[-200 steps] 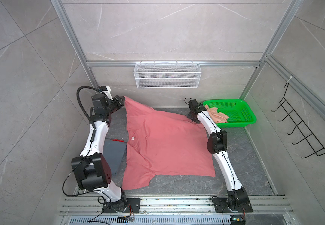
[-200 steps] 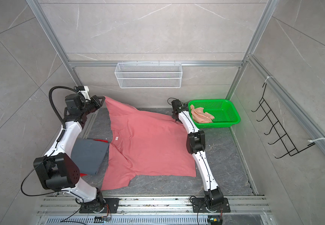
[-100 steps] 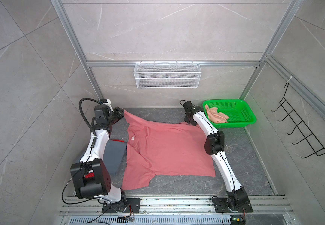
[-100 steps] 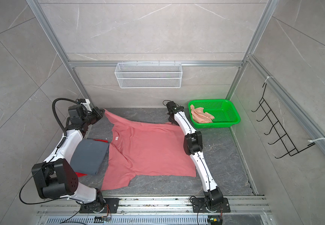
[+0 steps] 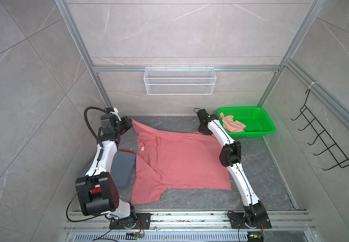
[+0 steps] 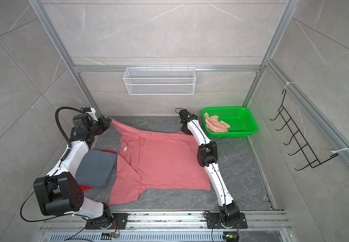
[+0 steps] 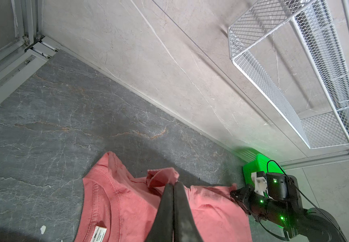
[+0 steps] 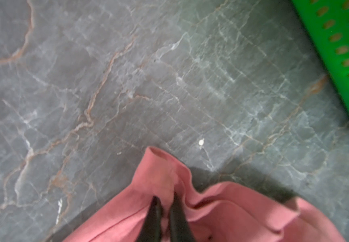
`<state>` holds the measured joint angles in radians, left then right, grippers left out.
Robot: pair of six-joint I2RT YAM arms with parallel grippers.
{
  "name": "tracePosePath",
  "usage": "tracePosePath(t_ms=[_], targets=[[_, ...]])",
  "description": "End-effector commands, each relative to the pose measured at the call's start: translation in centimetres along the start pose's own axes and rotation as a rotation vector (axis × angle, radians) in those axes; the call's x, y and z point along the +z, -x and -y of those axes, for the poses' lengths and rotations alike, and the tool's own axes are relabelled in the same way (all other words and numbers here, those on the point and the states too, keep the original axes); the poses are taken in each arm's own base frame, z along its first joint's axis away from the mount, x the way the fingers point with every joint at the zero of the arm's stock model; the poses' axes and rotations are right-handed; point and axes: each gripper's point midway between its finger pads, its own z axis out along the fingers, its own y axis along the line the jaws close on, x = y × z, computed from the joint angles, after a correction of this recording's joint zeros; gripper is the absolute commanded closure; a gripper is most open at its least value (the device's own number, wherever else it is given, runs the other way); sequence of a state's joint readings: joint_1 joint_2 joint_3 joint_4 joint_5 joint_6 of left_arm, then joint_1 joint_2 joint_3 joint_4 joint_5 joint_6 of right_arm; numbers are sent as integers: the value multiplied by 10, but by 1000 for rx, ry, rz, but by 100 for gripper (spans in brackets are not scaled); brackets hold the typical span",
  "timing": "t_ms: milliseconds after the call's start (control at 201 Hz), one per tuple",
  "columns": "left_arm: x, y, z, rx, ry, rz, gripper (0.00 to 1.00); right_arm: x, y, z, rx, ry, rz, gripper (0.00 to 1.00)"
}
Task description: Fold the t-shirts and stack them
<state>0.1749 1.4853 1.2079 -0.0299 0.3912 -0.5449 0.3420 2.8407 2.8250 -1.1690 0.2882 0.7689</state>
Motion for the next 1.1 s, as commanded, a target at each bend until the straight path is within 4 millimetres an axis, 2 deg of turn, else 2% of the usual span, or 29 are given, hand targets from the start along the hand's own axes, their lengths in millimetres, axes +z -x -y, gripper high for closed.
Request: tracePosePath(t_ms=[0,105,204,344,408,498,548,558,578,717,792,797,807,961,1090], targets=[[-18,21,16,67,-29,75,100,38,-69,18,-109,-107,-211,100],[-14,17,12,75,-17,51,100,22,-53,13,-137,-92,-150,100],[-2,15,3,73,1,23,100,-12,-13,-1,-154,-27,-15,100],[23,20,-3,79,-2,-11,100,-74,51,-20,-136,99,196,100],[36,25,-2,83,-24,-23,100,-99,76,-22,-103,144,275,100],[52,35,4,89,-72,-29,100,-117,100,-18,-47,174,349,100],[60,40,6,86,-93,-33,100,-111,105,-13,-19,163,360,100],[62,40,7,86,-99,-36,100,-122,111,-11,-6,175,378,100],[65,42,8,87,-108,-37,100,-125,114,-10,7,181,389,100],[83,53,11,80,-145,-41,100,-122,129,1,77,162,433,100],[91,55,12,78,-161,-51,100,-127,137,-1,101,179,467,100],[92,55,12,76,-163,-52,100,-120,133,0,94,168,453,100],[93,56,13,77,-165,-52,100,-118,132,1,94,166,453,100],[108,54,9,64,-178,-71,100,-113,141,3,124,194,458,100],[117,47,7,52,-182,-91,100,-102,137,6,113,182,430,100]])
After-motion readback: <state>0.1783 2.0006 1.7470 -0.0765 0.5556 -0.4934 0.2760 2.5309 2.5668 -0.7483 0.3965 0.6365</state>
